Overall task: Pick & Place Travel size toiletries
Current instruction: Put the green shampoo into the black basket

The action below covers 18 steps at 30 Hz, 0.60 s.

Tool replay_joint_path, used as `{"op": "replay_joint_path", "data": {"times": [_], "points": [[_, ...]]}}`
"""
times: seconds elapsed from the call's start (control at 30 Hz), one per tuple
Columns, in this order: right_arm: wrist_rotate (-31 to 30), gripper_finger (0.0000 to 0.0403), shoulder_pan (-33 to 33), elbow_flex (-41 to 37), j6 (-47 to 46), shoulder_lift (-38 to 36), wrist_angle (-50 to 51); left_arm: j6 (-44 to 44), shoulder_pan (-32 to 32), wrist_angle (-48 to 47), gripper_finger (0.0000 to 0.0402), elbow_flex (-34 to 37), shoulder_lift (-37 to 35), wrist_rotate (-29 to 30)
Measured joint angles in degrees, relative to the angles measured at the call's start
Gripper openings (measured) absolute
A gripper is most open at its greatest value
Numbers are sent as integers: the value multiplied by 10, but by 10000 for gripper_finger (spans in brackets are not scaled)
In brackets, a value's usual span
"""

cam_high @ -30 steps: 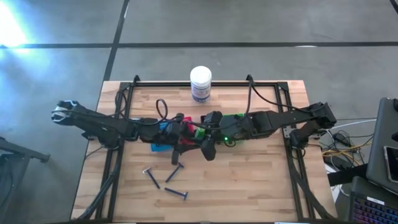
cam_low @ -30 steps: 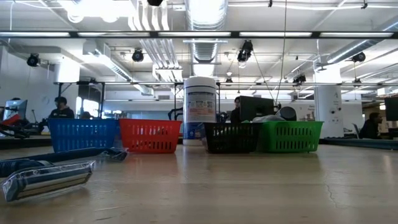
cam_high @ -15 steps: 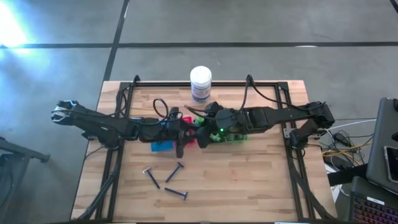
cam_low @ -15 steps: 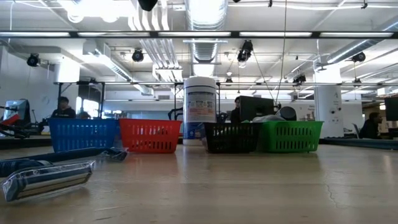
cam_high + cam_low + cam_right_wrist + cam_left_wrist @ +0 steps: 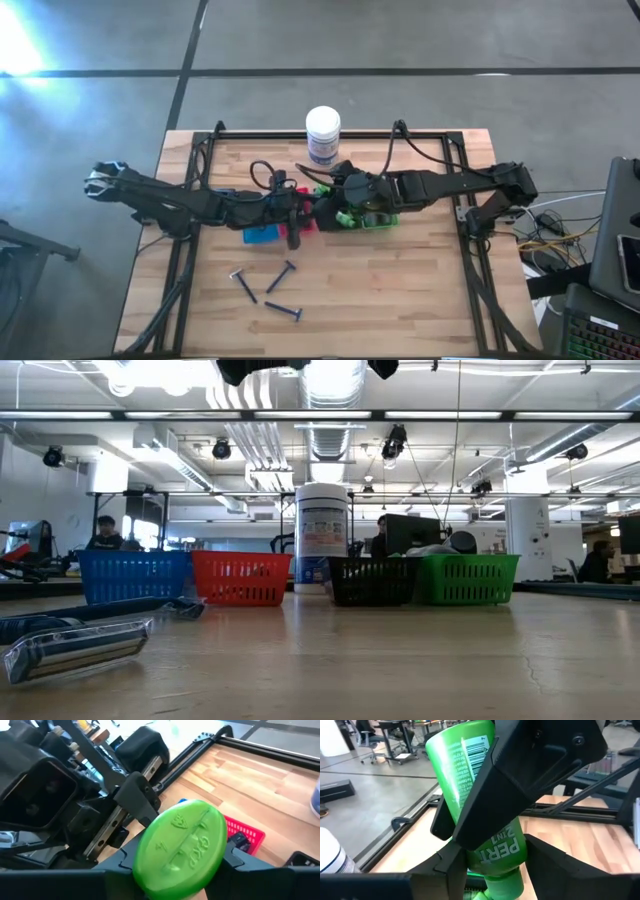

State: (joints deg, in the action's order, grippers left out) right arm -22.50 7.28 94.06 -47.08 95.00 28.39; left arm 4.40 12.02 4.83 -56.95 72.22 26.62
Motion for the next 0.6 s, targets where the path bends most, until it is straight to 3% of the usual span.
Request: {"op": "replay_joint_path", "data": {"times": [0.27, 0.43, 0.6], "points": [[-16, 129, -5, -13, -12, -3, 23, 45, 0, -67, 261, 2, 0, 24], [-34, 128, -18, -14, -33, -3, 96, 97, 1, -180, 312, 2, -6, 53], [34, 128, -58, -50, -80, 4, 168, 178, 2, -307, 329, 2, -31, 3]]}}
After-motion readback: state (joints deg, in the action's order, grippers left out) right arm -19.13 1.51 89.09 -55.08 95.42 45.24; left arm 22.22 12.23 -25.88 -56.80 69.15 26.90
